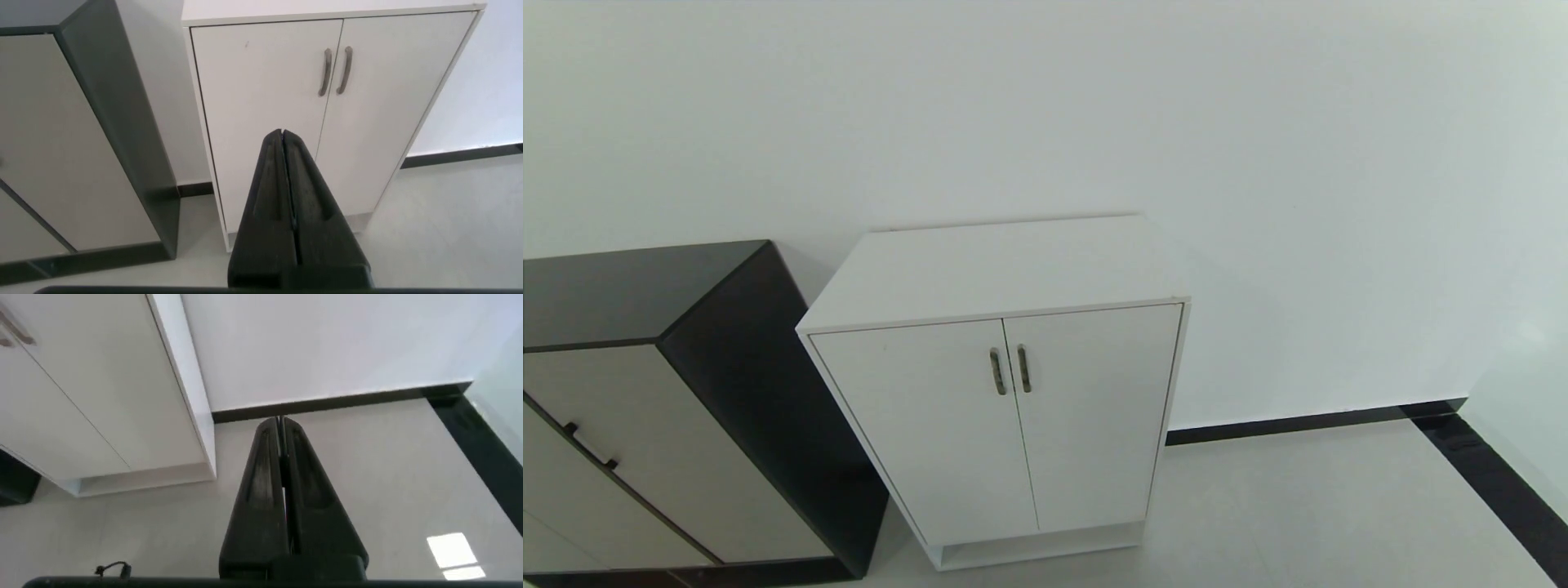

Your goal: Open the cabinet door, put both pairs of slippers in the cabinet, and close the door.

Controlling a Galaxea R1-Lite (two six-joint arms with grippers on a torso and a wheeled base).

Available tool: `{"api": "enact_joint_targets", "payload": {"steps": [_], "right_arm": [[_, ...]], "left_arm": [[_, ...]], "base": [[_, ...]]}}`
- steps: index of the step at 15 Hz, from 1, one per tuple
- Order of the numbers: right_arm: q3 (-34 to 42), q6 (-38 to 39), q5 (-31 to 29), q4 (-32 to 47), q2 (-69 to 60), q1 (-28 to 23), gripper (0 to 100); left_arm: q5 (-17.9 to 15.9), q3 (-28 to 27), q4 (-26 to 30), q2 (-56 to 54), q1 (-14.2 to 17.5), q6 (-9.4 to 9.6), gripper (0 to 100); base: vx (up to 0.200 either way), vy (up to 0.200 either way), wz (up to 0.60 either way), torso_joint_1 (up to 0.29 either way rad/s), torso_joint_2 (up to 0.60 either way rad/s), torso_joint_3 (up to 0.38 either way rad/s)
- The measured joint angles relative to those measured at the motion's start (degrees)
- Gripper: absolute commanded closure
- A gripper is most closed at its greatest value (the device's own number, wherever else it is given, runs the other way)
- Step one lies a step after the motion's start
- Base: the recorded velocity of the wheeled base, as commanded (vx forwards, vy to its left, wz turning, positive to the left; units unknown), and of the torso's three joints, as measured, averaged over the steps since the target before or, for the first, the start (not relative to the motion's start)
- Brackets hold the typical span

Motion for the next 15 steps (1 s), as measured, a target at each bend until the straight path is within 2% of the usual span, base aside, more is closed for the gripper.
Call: {"api": "enact_joint_targets", "payload": {"steps": [6, 9, 15], "right_arm": [[0.6, -3.5, 12.1, -1.4, -4.8, -0.3, 100], [1.2, -2.7, 13.5, -0.3, -4.8, 0.3, 100], [1.4, -2.0, 11.8, -0.3, -5.2, -6.5, 100]], "left_arm": [[0.0, 0.0, 0.0, 0.0, 0.0, 0.0, 100], [0.0, 0.0, 0.0, 0.0, 0.0, 0.0, 100], [0.0, 0.0, 0.0, 0.0, 0.0, 0.0, 100]], "base": [[0.0, 0.0, 0.0, 0.0, 0.0, 0.0], [0.0, 0.0, 0.0, 0.0, 0.0, 0.0], [0.0, 0.0, 0.0, 0.0, 0.0, 0.0]]}}
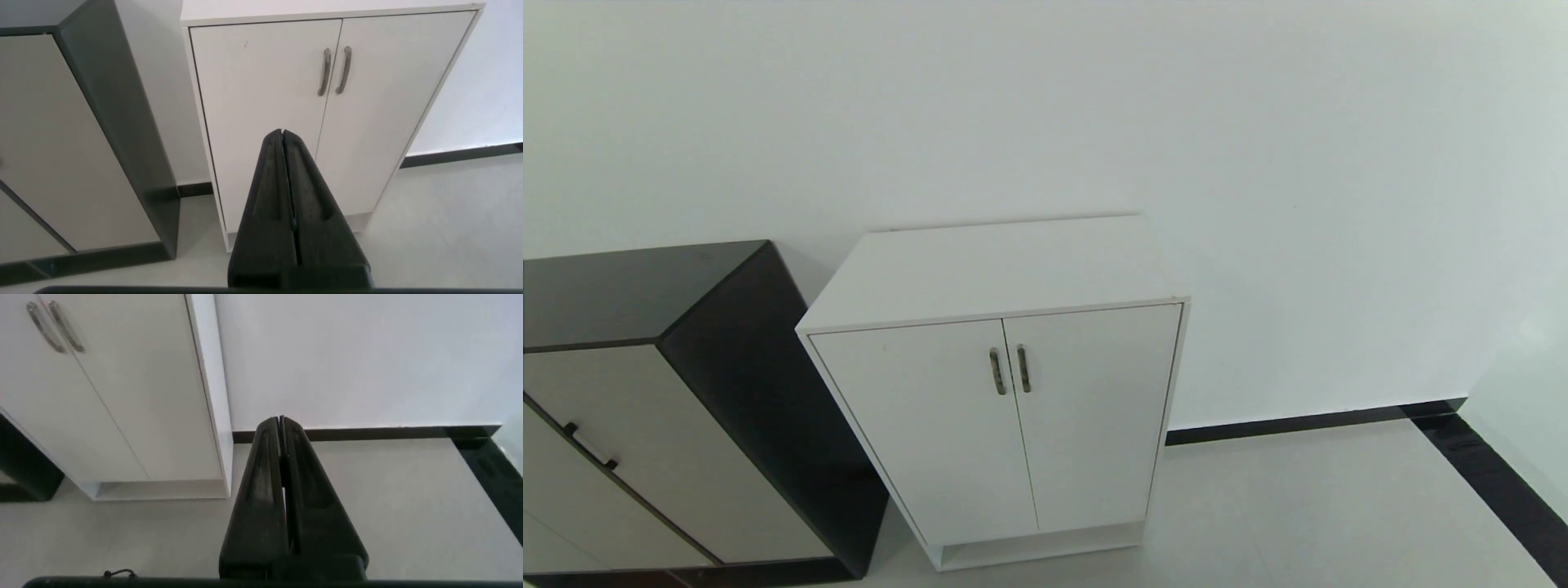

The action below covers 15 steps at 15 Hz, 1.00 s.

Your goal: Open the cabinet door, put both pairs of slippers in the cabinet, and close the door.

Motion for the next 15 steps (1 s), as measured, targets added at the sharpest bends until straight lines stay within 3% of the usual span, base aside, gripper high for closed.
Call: {"api": "enact_joint_targets", "payload": {"steps": [4, 15], "right_arm": [[-0.1, -0.4, -0.1, 0.1, -2.4, -5.4, 100], [0.0, 0.1, -0.2, 0.0, -5.4, -5.6, 100]], "left_arm": [[-0.1, 0.0, 0.0, 0.0, 0.0, 0.02, 100], [0.1, 0.0, 0.0, 0.0, 0.0, 0.09, 100]], "base": [[0.0, 0.0, 0.0, 0.0, 0.0, 0.0], [0.0, 0.0, 0.0, 0.0, 0.0, 0.0]]}}
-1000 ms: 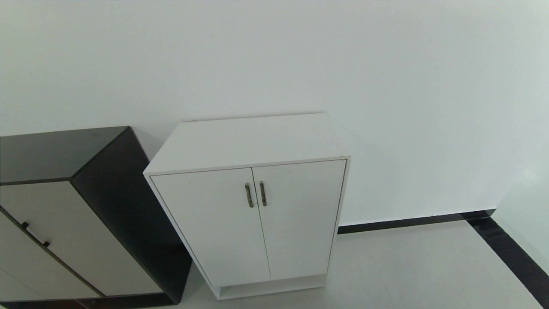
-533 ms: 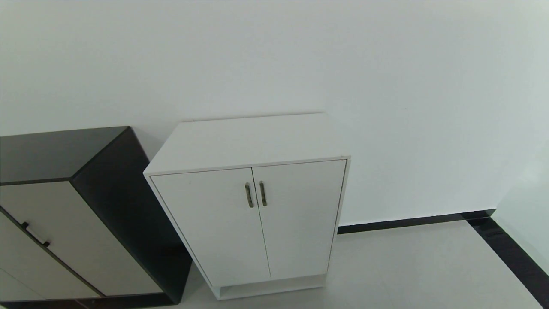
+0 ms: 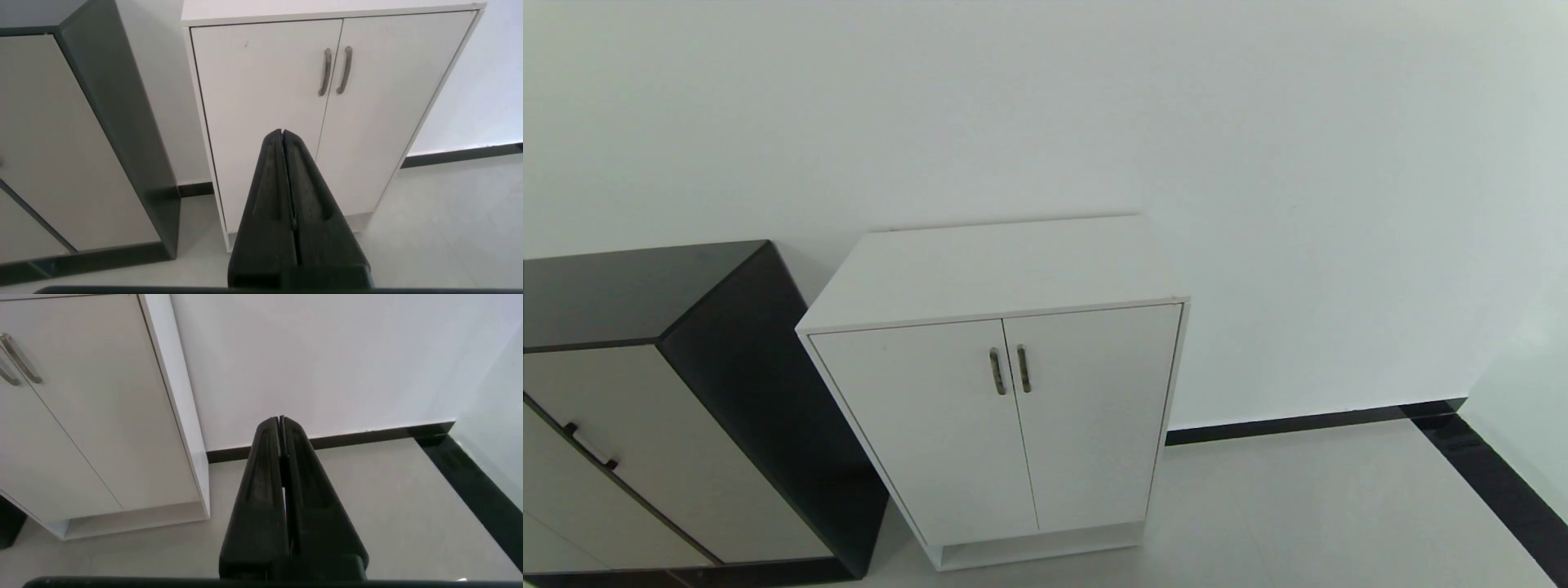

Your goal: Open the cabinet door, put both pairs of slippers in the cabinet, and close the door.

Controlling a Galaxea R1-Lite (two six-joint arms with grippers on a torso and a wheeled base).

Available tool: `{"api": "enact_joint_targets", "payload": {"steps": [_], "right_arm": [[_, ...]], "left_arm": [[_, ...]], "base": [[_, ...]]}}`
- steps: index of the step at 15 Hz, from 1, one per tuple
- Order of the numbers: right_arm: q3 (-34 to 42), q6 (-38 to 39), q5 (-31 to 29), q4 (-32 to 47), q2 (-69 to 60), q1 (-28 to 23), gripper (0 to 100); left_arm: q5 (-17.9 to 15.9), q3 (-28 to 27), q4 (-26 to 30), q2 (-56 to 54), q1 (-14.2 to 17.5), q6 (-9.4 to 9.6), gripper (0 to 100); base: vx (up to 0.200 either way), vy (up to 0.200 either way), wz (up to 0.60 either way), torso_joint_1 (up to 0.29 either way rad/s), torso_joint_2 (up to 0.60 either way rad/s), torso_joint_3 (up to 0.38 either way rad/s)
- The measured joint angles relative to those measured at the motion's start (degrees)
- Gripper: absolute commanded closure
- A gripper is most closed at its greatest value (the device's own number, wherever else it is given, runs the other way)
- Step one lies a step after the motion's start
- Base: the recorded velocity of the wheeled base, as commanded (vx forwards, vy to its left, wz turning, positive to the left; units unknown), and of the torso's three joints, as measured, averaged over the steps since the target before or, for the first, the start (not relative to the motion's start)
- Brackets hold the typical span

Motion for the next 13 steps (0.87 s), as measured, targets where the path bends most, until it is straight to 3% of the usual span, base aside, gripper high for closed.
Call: {"api": "enact_joint_targets", "payload": {"steps": [13], "right_arm": [[0.0, 0.0, 0.0, 0.0, 0.0, 0.0, 100]], "left_arm": [[0.0, 0.0, 0.0, 0.0, 0.0, 0.02, 100]], "base": [[0.0, 0.0, 0.0, 0.0, 0.0, 0.0]]}}
